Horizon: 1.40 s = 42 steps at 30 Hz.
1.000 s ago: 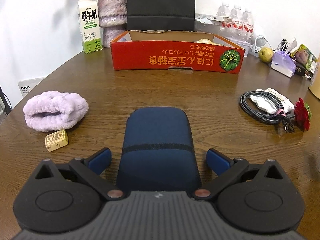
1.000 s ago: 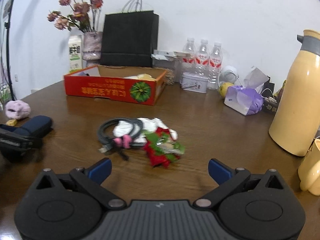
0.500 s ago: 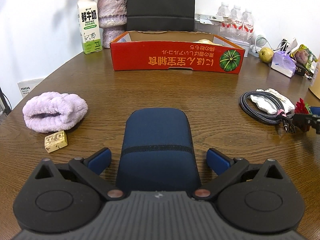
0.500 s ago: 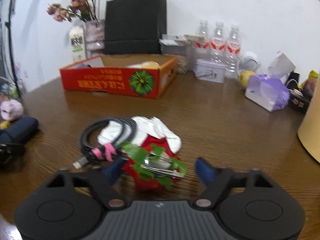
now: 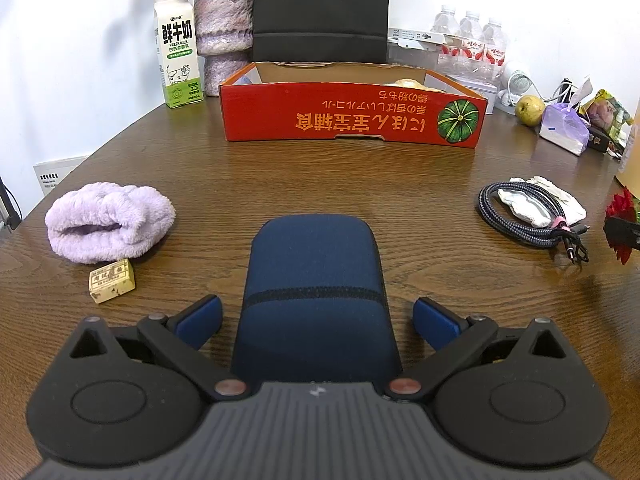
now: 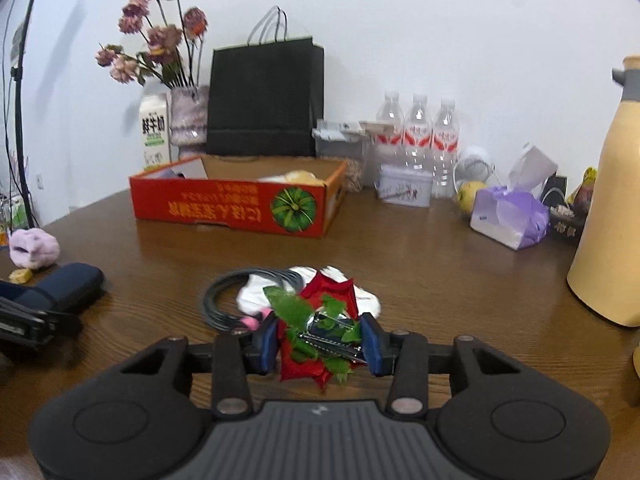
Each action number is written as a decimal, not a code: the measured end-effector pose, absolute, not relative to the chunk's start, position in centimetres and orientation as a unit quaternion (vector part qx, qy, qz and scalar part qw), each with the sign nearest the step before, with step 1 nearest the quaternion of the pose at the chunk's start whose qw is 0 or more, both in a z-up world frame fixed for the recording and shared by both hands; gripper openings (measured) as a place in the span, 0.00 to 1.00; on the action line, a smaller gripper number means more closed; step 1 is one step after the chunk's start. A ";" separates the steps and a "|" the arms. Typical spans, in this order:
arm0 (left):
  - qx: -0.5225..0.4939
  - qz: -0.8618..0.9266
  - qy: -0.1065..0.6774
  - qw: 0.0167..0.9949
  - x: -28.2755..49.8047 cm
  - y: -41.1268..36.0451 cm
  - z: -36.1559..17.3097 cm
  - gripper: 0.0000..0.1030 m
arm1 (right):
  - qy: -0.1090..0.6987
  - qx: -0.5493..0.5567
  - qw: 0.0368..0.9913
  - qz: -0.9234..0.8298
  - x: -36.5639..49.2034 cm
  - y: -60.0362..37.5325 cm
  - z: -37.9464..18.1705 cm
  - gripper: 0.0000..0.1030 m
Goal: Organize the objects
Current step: 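Close the right tool on the red rose stem and lift it, then carry the red rose in the right tool and navy pouch in the left tool to the box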
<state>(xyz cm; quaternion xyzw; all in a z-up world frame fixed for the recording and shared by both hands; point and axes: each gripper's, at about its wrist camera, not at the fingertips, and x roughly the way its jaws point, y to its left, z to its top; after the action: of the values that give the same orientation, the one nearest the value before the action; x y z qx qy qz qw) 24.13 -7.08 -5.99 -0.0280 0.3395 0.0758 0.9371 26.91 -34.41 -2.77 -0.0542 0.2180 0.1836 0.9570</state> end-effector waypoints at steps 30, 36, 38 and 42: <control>-0.047 0.069 0.318 0.944 23.6 -6.5 -5.2 0.63 | 0.199 -0.033 0.965 0.171 23.2 -29.6 -2.3 0.39; -0.033 0.073 0.301 0.950 23.0 -7.1 -4.9 0.61 | 0.198 -0.033 0.965 0.168 23.2 -29.6 -2.3 0.39; -0.031 0.073 0.293 0.953 22.8 -7.2 -4.7 0.61 | 0.195 -0.033 0.966 0.166 23.1 -29.6 -2.3 0.39; -0.028 0.074 0.277 0.957 22.5 -7.5 -4.0 0.61 | 0.193 -0.034 0.967 0.164 22.9 -29.4 -2.2 0.39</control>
<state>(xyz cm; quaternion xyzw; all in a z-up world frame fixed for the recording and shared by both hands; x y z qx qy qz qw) 22.54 -7.46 -4.05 -0.0282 0.2774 0.0740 0.9575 22.94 -29.39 -2.23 -0.0335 0.1926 0.1638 0.9669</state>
